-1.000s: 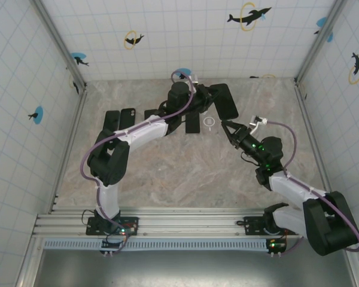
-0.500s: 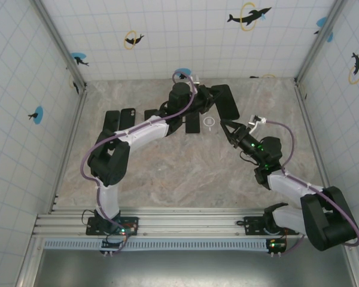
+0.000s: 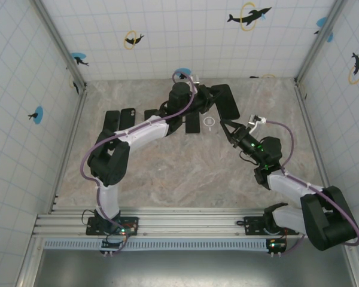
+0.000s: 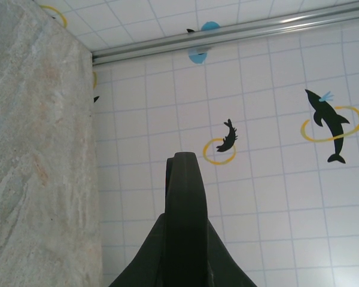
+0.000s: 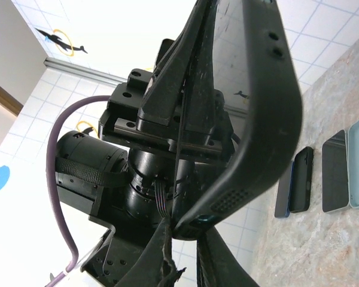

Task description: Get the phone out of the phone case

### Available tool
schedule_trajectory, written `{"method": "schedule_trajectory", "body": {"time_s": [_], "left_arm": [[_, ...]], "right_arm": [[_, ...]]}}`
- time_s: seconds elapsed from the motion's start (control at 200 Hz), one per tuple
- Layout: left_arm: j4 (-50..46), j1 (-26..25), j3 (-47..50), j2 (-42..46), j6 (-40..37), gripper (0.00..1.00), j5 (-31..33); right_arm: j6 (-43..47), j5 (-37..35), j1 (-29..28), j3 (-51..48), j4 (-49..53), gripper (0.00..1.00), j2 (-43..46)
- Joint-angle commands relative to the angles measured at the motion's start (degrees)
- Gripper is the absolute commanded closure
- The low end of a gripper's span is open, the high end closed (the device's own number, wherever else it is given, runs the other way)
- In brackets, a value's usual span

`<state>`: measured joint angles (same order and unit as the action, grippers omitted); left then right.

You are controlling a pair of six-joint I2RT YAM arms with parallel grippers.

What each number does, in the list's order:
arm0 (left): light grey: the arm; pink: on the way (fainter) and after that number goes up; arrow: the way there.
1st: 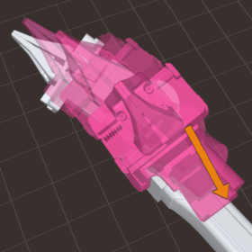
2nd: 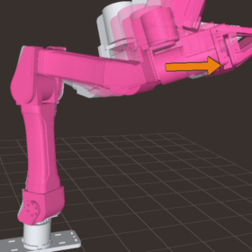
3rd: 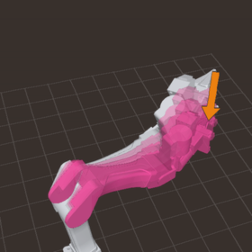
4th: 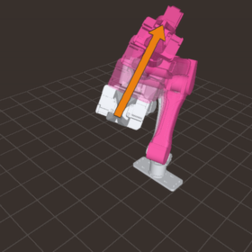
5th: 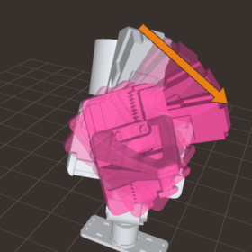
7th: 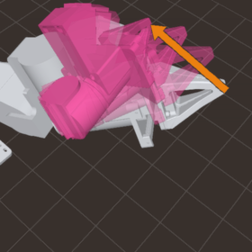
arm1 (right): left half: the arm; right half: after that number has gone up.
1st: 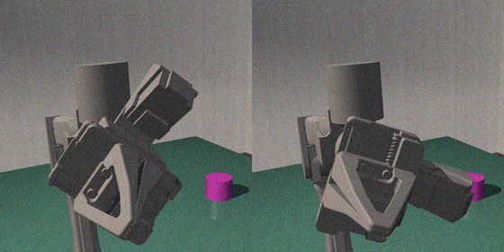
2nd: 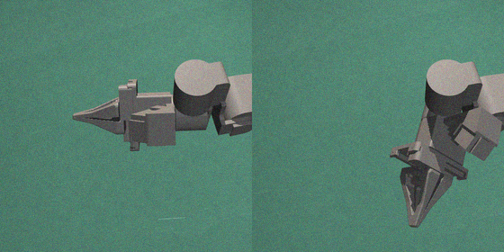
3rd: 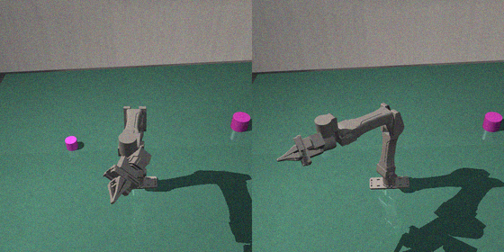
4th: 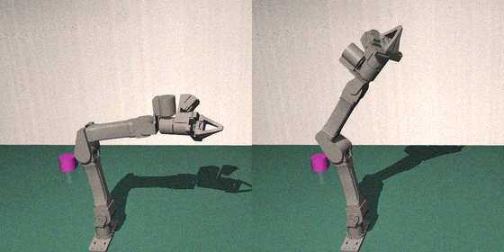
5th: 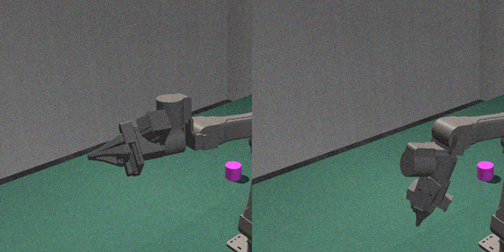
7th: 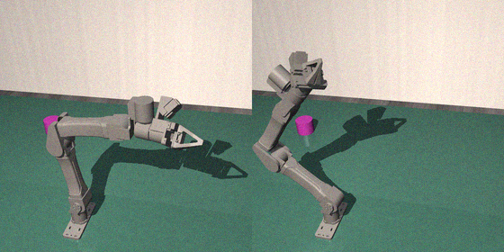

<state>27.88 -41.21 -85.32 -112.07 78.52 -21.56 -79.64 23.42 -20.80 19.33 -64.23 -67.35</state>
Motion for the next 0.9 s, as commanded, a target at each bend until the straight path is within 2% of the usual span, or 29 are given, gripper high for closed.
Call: {"method": "schedule_trajectory", "body": {"time_s": [0.0, 0.075, 0.32, 0.42, 0.571, 0.686, 0.716, 0.811, 0.896], "left_arm": [[3.85, -0.98, -3.68, 4.44, 1.11, 1.0, -2.02], [3.76, -1.09, -3.7, 5.0, 1.28, 1.0, -1.95], [3.06, -1.59, -5.65, 5.15, 1.94, 1.0, -2.74], [2.57, -1.59, -7.18, 4.95, 2.35, 1.0, -3.49], [3.23, -1.59, -8.14, 4.86, 3.59, 1.0, -4.14], [1.35, -1.57, -8.02, 5.14, 2.06, 1.0, -4.52], [1.31, -1.37, -7.58, 5.3, 1.68, 1.0, -4.46], [-0.34, -0.4, -7.39, 5.29, -1.47, 1.0, -5.56], [-1.26, 0.96, -6.94, 5.97, -5.88, 1.0, -7.24]], "right_arm": [[2.83, -3.63, 0.51, 0.97, 4.21, 0.9, 0.89], [4.42, -3.06, 1.15, 1.27, 7.27, 0.93, 1.2], [16.36, -4.06, 1.4, 2.55, 27.27, 0.95, 4.01], [18.18, -4.31, 2.0, 1.29, 30.43, 0.95, 4.64], [19.62, -2.79, 2.77, 1.07, 31.53, 0.94, 4.62], [19.17, -1.93, 3.51, 1.21, 26.55, 0.92, 5.3], [19.23, 0.49, 3.82, 1.39, 25.68, 0.91, 5.41], [19.75, 2.34, 4.82, 0.8, 22.95, 0.84, 6.49], [22.28, 7.01, 7.09, 0.92, 22.04, 0.76, 7.49]]}}
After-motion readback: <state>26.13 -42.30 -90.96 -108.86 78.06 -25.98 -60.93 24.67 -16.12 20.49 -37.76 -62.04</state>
